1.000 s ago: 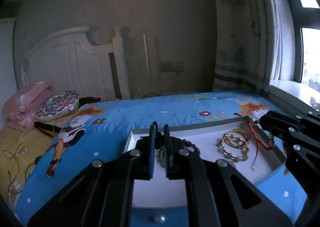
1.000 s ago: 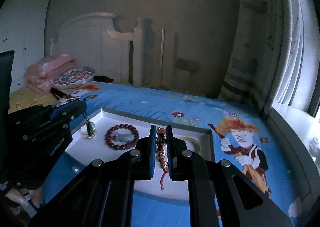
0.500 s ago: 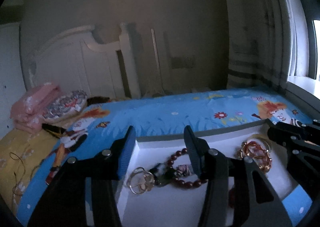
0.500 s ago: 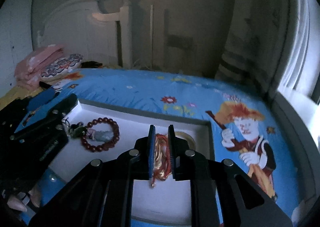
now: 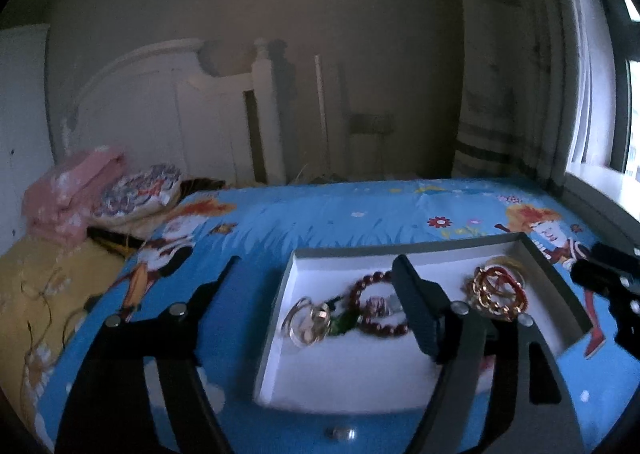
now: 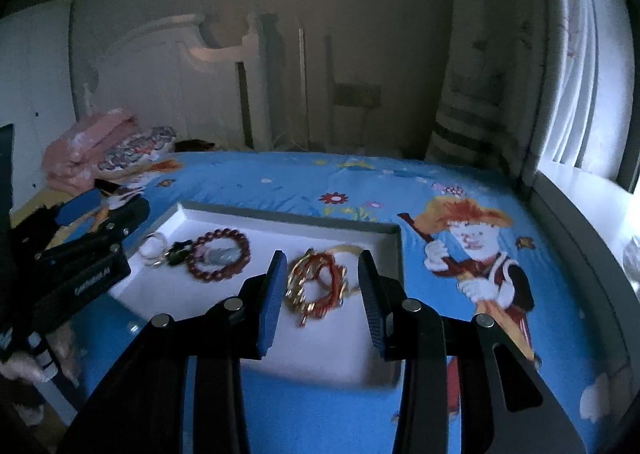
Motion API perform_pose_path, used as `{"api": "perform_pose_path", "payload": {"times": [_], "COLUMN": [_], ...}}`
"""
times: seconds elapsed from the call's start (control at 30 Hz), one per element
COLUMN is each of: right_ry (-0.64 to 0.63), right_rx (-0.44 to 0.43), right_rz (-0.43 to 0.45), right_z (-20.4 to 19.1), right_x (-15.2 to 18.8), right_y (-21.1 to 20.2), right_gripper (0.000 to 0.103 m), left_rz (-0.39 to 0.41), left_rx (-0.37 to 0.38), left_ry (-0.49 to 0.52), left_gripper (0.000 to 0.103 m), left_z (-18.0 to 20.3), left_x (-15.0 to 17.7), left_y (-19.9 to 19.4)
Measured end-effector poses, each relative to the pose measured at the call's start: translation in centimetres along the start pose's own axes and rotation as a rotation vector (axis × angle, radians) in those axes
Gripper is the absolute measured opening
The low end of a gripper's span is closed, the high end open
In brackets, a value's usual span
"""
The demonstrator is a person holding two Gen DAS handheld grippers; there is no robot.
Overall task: Organize jewelry
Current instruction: 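Withdraw both tools from the tray toward the loose pearl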
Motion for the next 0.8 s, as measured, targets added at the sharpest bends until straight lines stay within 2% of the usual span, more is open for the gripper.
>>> {"api": "perform_pose_path", "payload": {"times": [0.2,0.47,0.63,0.8], "right_ry": [0.011,-0.039,-0.062,-0.064], "right_rx": [-0.024,-0.013,-0.022,-0.026], "right_rz": [0.018,0.016,0.018,0.027], "right_z": [-0.7,-2.2,-3.2,-3.6], "right_x": [4.6,11.1,13.3,13.7], "right_y": [-3.1,-5.4,-5.8,-5.6], "right_gripper": [0.042,0.042,0.042,0.042], "left_rz": [0.001,-0.027,-0.008,-0.017], "left_rx": [-0.009,-0.019,-0.026,-0.018], "left_ry": [-0.047,-0.039,-0.022,-0.016], "left_gripper": [0.082,0.083,0.083,0.083], "left_z": [-1.9,-2.8,-2.7,-2.4], "left_x": [3.2,7.8,9.2,10.2], "left_y": [-2.9,-4.2,-5.0,-4.9]}}
Point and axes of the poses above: each gripper's, at about its wrist camera, not at the fingertips, and y roughly the way its jaws point, z to its right, x to its underside, the point moved 10 cm from there along y, roughly the way its jaws point, and after that the axes turned 8 degrees about -z, right-handed, at the moved point
